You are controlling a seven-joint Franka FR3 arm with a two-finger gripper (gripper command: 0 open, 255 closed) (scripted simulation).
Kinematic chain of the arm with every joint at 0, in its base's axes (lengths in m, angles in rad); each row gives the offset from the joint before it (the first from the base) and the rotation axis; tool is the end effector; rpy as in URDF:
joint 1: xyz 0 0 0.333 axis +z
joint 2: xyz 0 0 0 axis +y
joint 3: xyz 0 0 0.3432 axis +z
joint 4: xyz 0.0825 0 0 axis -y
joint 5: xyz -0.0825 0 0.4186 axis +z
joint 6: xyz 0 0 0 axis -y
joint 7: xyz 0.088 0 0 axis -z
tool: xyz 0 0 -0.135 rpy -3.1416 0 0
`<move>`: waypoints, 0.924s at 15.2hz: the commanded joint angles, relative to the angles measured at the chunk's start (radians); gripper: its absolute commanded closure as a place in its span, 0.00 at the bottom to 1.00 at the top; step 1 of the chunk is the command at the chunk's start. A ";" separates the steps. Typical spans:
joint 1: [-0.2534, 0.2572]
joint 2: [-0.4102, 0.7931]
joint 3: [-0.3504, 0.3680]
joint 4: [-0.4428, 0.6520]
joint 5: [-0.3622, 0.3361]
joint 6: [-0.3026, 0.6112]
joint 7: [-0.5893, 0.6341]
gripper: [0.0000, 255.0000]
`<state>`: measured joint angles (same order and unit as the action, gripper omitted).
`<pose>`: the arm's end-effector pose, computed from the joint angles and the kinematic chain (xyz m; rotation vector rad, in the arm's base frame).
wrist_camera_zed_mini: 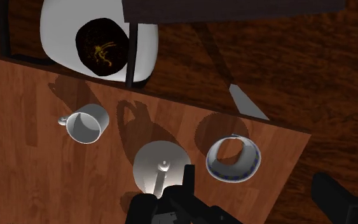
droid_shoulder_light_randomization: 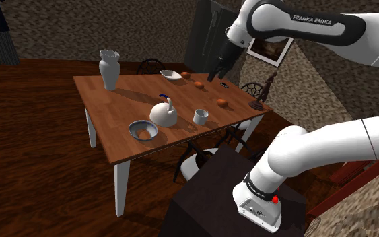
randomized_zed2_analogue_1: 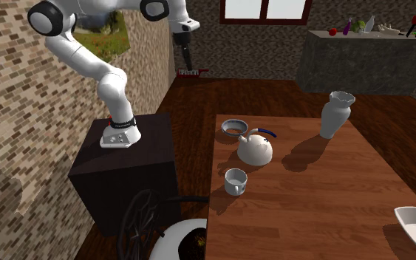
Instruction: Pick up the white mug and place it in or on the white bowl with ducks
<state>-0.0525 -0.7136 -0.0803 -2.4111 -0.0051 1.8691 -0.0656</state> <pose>0.3697 -0.0544 0.5565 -3.0969 0.0791 -0.2695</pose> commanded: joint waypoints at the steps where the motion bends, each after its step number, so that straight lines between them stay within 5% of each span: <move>1: -0.010 0.026 -0.025 -0.043 -0.016 0.068 -0.030 0.00; 14: -0.049 0.371 -0.189 -0.097 -0.060 0.454 -0.222 0.00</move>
<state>-0.1008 -0.3784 -0.2556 -2.5100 -0.0661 2.2897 -0.2702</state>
